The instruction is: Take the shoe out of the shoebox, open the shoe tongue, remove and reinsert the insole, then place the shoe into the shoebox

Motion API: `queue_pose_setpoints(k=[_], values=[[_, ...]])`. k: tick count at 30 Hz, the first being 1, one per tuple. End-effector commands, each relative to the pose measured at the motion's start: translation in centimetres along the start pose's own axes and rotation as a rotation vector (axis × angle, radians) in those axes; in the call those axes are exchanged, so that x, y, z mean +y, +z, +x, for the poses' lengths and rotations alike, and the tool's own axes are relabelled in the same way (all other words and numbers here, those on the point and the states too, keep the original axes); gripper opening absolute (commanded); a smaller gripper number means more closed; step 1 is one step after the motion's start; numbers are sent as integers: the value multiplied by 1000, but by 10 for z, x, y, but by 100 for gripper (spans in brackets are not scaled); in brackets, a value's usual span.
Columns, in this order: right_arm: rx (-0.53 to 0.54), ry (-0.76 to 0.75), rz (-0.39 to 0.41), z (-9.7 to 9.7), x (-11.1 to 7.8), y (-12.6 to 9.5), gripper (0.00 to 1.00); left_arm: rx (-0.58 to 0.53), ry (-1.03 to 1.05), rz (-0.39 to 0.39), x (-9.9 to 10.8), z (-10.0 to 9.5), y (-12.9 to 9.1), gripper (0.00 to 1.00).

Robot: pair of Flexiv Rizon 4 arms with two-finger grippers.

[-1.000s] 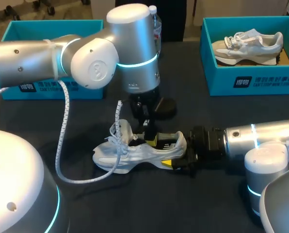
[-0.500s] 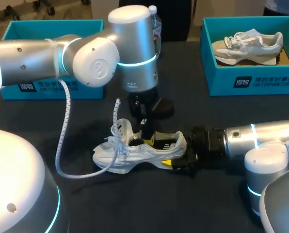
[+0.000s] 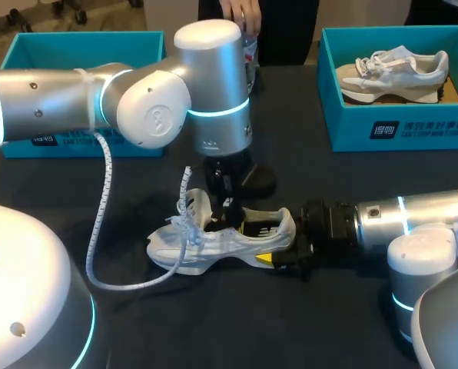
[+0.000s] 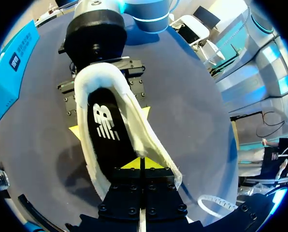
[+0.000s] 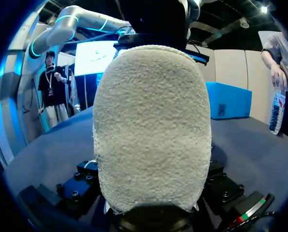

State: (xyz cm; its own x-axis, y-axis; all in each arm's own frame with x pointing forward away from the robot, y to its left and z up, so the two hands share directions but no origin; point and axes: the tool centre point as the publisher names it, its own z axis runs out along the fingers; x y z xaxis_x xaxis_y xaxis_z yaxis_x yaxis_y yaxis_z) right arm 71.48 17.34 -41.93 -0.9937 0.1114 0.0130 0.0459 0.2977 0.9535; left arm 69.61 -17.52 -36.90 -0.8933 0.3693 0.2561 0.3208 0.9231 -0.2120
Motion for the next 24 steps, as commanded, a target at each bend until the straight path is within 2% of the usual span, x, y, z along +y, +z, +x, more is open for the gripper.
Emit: queue_pose_setpoints(k=[1, 14, 18, 20, 24], values=[[0, 0, 5, 0, 1, 0, 0, 12, -7, 2, 1, 0, 6, 0], [0, 0, 5, 0, 1, 0, 0, 33, -36, -7, 9, 9, 26, 2], [0, 0, 5, 0, 1, 0, 0, 33, -39, -13, 10, 11, 31, 34], [0, 0, 5, 0, 1, 0, 0, 30, -44, -14, 11, 11, 33, 42], [0, 0, 5, 0, 1, 0, 0, 7, -47, -16, 13, 10, 36, 46]])
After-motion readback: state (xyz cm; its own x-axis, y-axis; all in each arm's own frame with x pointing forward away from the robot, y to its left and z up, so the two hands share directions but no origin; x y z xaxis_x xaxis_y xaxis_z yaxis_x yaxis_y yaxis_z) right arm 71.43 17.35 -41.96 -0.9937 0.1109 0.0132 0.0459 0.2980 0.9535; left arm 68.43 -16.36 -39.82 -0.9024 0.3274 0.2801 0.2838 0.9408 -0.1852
